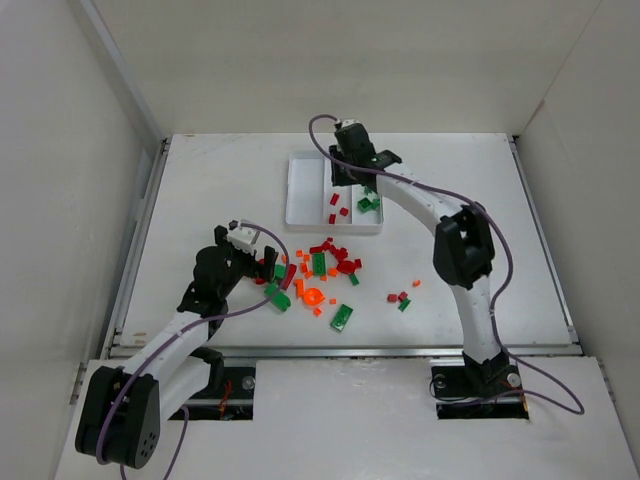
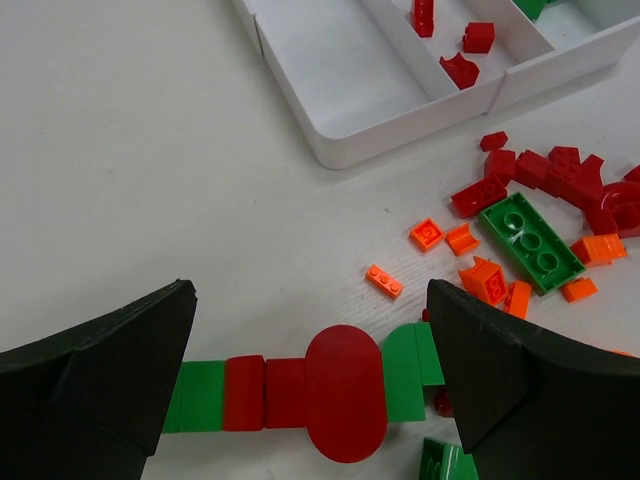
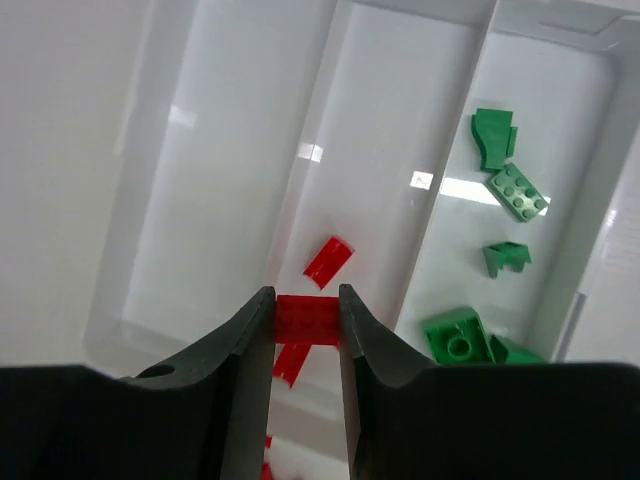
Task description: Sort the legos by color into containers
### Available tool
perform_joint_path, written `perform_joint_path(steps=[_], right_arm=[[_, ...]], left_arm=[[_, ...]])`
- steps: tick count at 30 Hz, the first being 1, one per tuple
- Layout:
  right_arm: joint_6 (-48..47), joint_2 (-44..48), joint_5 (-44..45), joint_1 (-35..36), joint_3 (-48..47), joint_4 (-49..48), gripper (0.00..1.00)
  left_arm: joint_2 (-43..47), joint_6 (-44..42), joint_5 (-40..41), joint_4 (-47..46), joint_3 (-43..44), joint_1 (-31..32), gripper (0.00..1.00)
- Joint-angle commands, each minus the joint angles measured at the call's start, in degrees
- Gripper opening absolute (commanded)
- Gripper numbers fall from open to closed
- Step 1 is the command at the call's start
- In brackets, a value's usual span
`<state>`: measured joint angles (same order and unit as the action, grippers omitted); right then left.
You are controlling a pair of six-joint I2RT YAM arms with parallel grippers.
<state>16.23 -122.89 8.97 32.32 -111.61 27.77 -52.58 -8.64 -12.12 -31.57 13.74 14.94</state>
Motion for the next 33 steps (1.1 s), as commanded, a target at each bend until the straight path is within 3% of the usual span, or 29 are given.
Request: perform_joint_path(steps=[1, 3, 5, 9, 13, 18, 24, 28, 33], right_arm=[[-2.3, -6.0, 2.5, -0.8, -5.8, 3.1, 0.26], [-2.9, -7.4, 1.0, -0.8, -8.0, 3.7, 0.43], [-3.6, -8.1, 0.2, -0.8, -8.6, 4.6, 0.71], [-3.6, -4.7, -0.4, -0.8, -7.7, 5.2, 0.83], [-3.6, 2.2, -0.9, -0.8, -3.5, 4.7, 0.85], [-2.9, 14.9, -0.3, -0.8, 10.7, 9.1, 0.86], [4.5, 18.1, -2.2, -0.8, 28.8, 22.7, 0.88], [5.8, 22.3, -4.1, 0.9, 38.5, 21.1, 0.85], [2.3, 24.9, -6.9, 3.3, 42.9, 19.8, 0.81]], left_arm=[[1.6, -0.6, -0.2, -3.2, -0.3, 0.2, 1.0], [1.6, -0.6, 0.3, -3.2, -0.3, 0.2, 1.0], [1.6, -0.6, 0.3, -3.2, -0.8, 0.2, 1.0], [1.6, -0.6, 0.3, -3.2, -0.8, 0.2, 1.0], [1.6, -0.6, -0.2, -3.2, -0.8, 0.2, 1.0], [1.1, -0.6, -0.2, -3.2, -0.8, 0.2, 1.0], [0.5, -0.6, -0.2, -3.2, -0.3, 0.2, 1.0], [0.0, -0.6, -0.2, -3.2, -0.3, 0.2, 1.0], [0.0, -0.6, -0.2, -3.2, -0.3, 0.2, 1.0]])
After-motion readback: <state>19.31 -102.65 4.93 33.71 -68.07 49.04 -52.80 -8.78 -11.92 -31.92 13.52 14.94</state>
